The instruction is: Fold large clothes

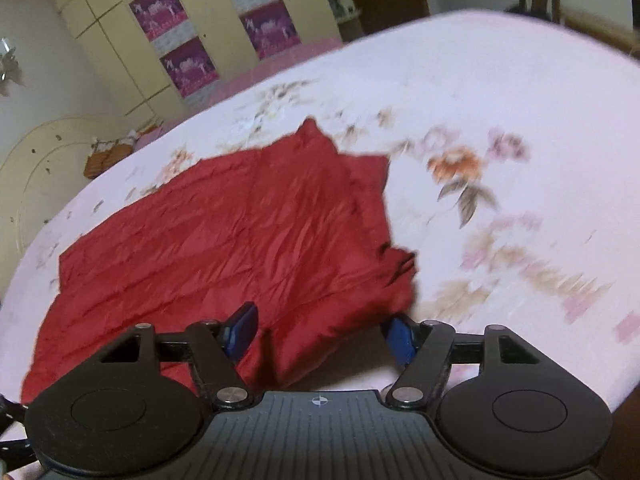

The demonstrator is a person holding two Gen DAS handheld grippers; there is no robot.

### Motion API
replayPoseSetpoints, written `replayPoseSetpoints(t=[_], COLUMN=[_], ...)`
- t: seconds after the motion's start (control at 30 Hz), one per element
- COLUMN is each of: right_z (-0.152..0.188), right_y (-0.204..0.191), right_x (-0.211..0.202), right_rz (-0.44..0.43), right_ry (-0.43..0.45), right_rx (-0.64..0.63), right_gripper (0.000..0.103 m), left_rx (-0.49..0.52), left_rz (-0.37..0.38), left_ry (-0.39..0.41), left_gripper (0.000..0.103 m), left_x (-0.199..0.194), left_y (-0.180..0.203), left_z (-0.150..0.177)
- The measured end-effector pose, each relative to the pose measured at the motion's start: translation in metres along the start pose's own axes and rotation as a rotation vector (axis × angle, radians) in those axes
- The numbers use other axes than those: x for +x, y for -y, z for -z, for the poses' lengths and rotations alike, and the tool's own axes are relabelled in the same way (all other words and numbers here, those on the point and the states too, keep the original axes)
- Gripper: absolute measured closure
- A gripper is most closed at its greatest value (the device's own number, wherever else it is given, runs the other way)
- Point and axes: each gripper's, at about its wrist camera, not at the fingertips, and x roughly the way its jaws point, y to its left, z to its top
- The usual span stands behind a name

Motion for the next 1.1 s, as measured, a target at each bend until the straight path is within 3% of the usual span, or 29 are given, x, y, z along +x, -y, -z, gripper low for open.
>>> replayPoseSetpoints(t=[0.13, 0.27, 0.53, 0.7, 0.83, 0.9, 0.93, 1.1], right_z=[-0.004, -0.013, -0.023, -0.019, -0.016, -0.015, -0.016, -0.014], right_y=[-0.004, -0.025, -0.084, -0.123, -0.154, -0.168, -0.172, -0.189], right_x=[-0.015, -0.026, 0.003, 0.039, 0.074, 0.091, 0.099, 0.133], right_rz=[0.040, 0.016, -0.108, -0.155, -0.180, -0.178, -0.176, -0.162], right_ry=[0.078, 0.130, 0.098, 0.061, 0.029, 0.018, 0.003, -0.032], right_rx=[-0.049, -0.123, -0.256, -0.356, -0.424, -0.457, -0.466, -0.496], right_gripper=[0.036, 0.036, 0.036, 0.036, 0.037, 0.056, 0.074, 0.076], left_rx=[-0.024, -0.045, -0.090, -0.102, -0.120, -0.129, -0.133, -0.144], left_rz=[0.013, 0.031, 0.053, 0.071, 0.083, 0.088, 0.090, 0.110], left_ry=[0.001, 0.011, 0.032, 0.044, 0.060, 0.064, 0.064, 0.061], left_gripper=[0.024, 0.022, 0.015, 0.018, 0.030, 0.037, 0.041, 0.055], left_x=[0.003, 0.010, 0.020, 0.024, 0.027, 0.029, 0.029, 0.033], left_y=[0.000, 0.001, 0.003, 0.004, 0.000, -0.002, -0.004, -0.008], left_z=[0.000, -0.003, -0.007, -0.009, -0.012, -0.013, -0.014, -0.017])
